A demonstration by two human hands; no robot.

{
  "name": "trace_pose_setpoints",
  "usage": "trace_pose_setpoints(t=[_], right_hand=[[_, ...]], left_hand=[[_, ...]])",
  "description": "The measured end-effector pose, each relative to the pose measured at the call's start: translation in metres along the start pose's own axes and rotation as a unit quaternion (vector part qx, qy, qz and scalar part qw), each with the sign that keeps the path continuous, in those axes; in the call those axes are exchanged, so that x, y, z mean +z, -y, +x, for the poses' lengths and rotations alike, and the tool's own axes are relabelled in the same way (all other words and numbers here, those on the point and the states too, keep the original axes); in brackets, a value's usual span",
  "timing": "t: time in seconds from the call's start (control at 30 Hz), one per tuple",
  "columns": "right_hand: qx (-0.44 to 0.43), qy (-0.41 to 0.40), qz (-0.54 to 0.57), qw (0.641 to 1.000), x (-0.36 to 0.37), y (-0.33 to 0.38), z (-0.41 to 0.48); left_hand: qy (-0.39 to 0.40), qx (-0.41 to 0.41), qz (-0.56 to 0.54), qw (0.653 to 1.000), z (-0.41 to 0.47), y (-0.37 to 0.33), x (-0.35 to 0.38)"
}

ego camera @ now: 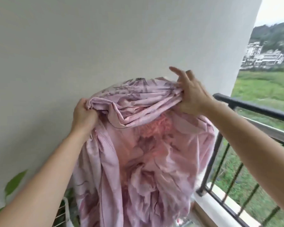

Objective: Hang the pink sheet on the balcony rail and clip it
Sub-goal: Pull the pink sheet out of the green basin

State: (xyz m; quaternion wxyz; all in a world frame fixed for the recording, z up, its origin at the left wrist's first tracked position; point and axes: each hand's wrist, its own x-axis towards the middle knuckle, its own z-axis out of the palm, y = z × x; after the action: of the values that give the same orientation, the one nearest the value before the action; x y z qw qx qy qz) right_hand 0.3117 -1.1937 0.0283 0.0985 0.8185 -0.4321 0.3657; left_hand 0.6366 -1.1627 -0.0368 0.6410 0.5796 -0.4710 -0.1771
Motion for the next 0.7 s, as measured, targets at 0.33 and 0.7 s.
trace_pose_setpoints(t=[0.33,0.7], right_hand=[[0.103,0.064,-0.104,0.987,-0.009,-0.049,-0.018],[0.163,0.005,0.09,0.982,0.028,-0.047,-0.031]], left_hand=[[0.026,0.256,0.214,0.942,0.04,-0.071,0.016],[0.538,-0.063,0.069,0.838,-0.039,0.101,0.067]])
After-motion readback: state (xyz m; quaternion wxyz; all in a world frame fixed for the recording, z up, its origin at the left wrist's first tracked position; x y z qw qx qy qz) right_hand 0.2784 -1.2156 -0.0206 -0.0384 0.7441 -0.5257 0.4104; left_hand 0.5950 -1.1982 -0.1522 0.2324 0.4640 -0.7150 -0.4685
